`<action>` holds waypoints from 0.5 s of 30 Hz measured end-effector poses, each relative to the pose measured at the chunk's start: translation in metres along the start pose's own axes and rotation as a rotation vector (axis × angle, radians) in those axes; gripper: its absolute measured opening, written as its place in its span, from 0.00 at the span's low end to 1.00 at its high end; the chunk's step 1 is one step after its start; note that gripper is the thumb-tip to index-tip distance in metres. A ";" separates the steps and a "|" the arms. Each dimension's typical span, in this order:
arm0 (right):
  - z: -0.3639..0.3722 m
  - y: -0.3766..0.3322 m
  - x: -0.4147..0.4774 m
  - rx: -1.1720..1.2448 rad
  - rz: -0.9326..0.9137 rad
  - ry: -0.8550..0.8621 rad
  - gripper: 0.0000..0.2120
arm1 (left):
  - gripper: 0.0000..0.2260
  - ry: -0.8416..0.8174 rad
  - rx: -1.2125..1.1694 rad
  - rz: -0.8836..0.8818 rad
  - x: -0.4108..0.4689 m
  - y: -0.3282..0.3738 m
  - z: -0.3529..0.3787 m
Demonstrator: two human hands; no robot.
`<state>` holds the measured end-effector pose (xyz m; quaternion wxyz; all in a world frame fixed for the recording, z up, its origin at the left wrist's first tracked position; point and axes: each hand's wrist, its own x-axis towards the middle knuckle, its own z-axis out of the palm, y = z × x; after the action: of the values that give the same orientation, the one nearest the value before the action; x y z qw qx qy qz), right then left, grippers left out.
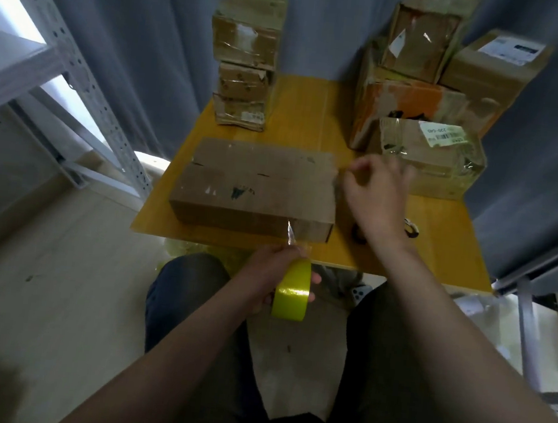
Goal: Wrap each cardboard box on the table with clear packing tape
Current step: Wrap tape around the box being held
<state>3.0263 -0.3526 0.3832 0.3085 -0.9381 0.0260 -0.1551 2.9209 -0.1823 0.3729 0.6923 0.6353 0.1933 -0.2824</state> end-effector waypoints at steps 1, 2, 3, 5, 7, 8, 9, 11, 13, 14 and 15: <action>-0.008 0.015 -0.007 -0.136 0.081 -0.032 0.13 | 0.07 -0.001 -0.004 0.005 -0.001 0.000 0.000; -0.015 0.028 -0.013 -0.240 0.161 -0.079 0.17 | 0.07 0.001 -0.005 0.008 -0.001 -0.001 0.001; -0.020 0.037 -0.018 -0.303 0.239 -0.132 0.22 | 0.07 0.001 -0.010 0.006 0.000 -0.001 0.002; -0.025 0.046 -0.025 -0.360 0.368 -0.247 0.32 | 0.07 0.008 -0.016 0.006 0.001 -0.002 0.004; -0.028 0.048 -0.029 -0.380 0.390 -0.317 0.37 | 0.09 0.018 -0.014 0.008 0.001 -0.002 0.004; -0.030 0.048 -0.031 -0.383 0.368 -0.336 0.37 | 0.10 0.021 -0.010 0.009 0.002 -0.002 0.004; -0.031 0.047 -0.031 -0.385 0.348 -0.353 0.37 | 0.11 0.024 -0.006 0.010 0.001 -0.003 0.004; -0.036 0.046 -0.031 -0.393 0.345 -0.390 0.37 | 0.12 0.030 -0.010 0.016 0.002 -0.003 0.005; -0.042 0.046 -0.033 -0.401 0.370 -0.417 0.33 | 0.12 0.028 -0.023 0.016 0.002 -0.004 0.005; -0.044 0.046 -0.034 -0.392 0.377 -0.416 0.30 | 0.13 0.026 -0.028 0.016 0.001 -0.004 0.005; -0.047 0.047 -0.035 -0.379 0.378 -0.408 0.27 | 0.12 0.023 -0.034 0.018 0.000 -0.004 0.005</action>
<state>2.9810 -0.4123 0.3815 0.1505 -0.9691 0.1655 0.1034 2.9179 -0.1869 0.3704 0.7033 0.6283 0.2005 -0.2654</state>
